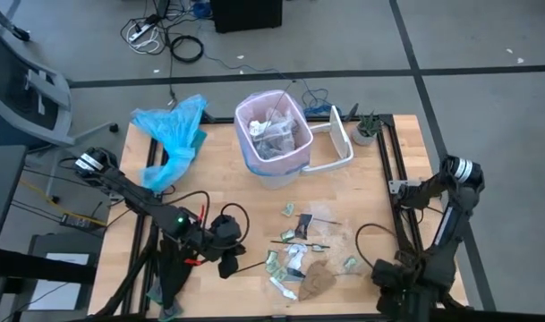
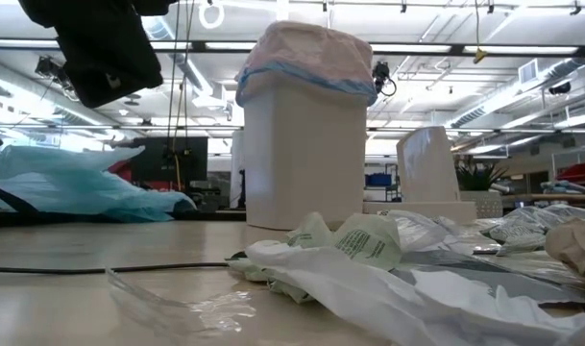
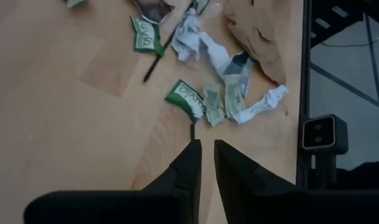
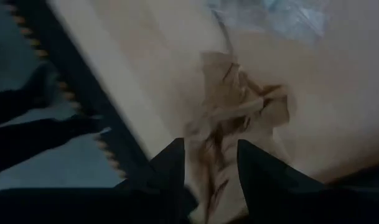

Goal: Place trash/remove bag and relplace
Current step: Put the brown napkin into the trash bin

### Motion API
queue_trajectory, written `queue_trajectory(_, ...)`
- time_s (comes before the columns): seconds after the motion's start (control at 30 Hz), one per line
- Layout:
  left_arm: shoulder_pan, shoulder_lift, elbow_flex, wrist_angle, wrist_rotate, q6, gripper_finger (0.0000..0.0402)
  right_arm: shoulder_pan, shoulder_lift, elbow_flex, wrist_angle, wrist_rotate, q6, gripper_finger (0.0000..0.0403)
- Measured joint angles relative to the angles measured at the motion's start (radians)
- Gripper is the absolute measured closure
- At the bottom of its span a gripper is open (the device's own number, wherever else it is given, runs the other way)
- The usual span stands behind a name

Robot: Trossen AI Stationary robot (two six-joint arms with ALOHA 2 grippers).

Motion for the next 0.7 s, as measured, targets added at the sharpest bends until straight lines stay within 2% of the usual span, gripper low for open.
queue_trajectory(0.23,0.001,0.001,0.000,0.008,-0.011,-0.031,0.0349,0.001,0.183,0.000,-0.028,-0.101,-0.031,0.0269)
queue_trajectory(0.33,0.001,0.000,0.000,0.021,-0.011,-0.032,0.0349,0.001,0.238,0.000,-0.006,-0.102,-0.003,0.0300)
queue_trajectory(0.43,0.002,0.001,0.000,0.038,-0.011,-0.032,0.0349,0.002,0.221,0.000,0.064,-0.066,0.033,0.0376)
queue_trajectory(0.47,0.002,0.000,0.000,0.046,-0.009,-0.032,0.0349,0.003,0.205,0.000,0.073,-0.040,0.050,0.0387)
queue_trajectory(0.7,0.012,0.001,0.000,0.054,-0.003,-0.008,0.0349,-0.034,-0.022,0.000,-0.099,0.083,0.082,0.0399)
